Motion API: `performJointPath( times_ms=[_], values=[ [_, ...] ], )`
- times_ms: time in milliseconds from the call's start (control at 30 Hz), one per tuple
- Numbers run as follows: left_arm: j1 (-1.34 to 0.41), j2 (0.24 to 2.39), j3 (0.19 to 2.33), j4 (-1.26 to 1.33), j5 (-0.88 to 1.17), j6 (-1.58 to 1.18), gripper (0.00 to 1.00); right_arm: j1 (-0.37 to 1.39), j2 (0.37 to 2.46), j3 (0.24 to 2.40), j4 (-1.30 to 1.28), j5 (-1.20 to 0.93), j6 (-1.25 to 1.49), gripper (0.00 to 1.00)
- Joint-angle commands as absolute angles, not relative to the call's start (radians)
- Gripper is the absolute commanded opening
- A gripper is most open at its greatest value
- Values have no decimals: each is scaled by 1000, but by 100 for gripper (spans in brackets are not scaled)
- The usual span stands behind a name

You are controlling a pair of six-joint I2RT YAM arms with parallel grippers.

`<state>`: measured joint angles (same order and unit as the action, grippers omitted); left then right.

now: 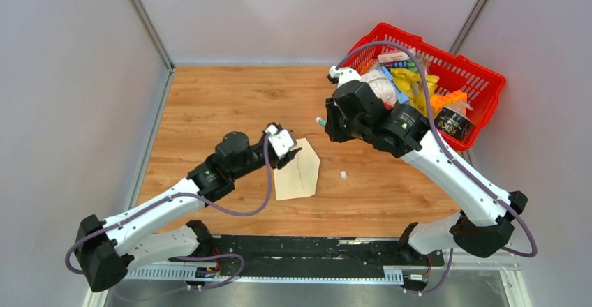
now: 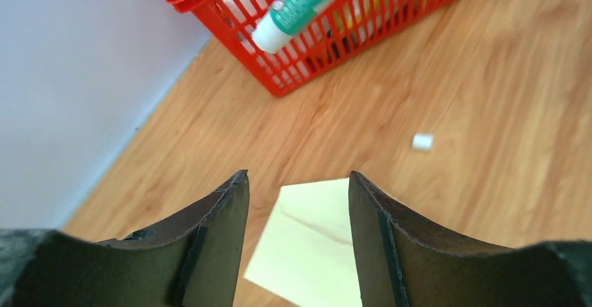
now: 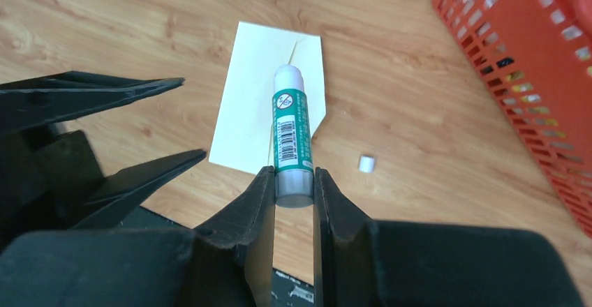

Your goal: Place the letter into the envelope and seal it

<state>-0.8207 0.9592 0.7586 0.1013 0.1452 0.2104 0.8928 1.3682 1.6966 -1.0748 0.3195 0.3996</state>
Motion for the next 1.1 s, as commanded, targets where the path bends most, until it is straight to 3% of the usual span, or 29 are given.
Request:
performJointPath(
  times_ms=[0, 233, 867, 1067],
  values=[
    [-900, 1017, 741, 314, 68, 679, 61, 862, 1355, 1691, -1147, 206, 437, 0],
    [-1005, 1137, 716, 439, 40, 857, 62, 830, 1361, 1675, -1175, 130, 436, 0],
    [-1029, 1201, 686, 545, 94, 796, 60, 821, 1402, 1701, -1197, 51, 448, 0],
    [-1029, 1204, 689, 523, 92, 779, 52, 821, 1401, 1700, -1195, 51, 454, 0]
  ],
)
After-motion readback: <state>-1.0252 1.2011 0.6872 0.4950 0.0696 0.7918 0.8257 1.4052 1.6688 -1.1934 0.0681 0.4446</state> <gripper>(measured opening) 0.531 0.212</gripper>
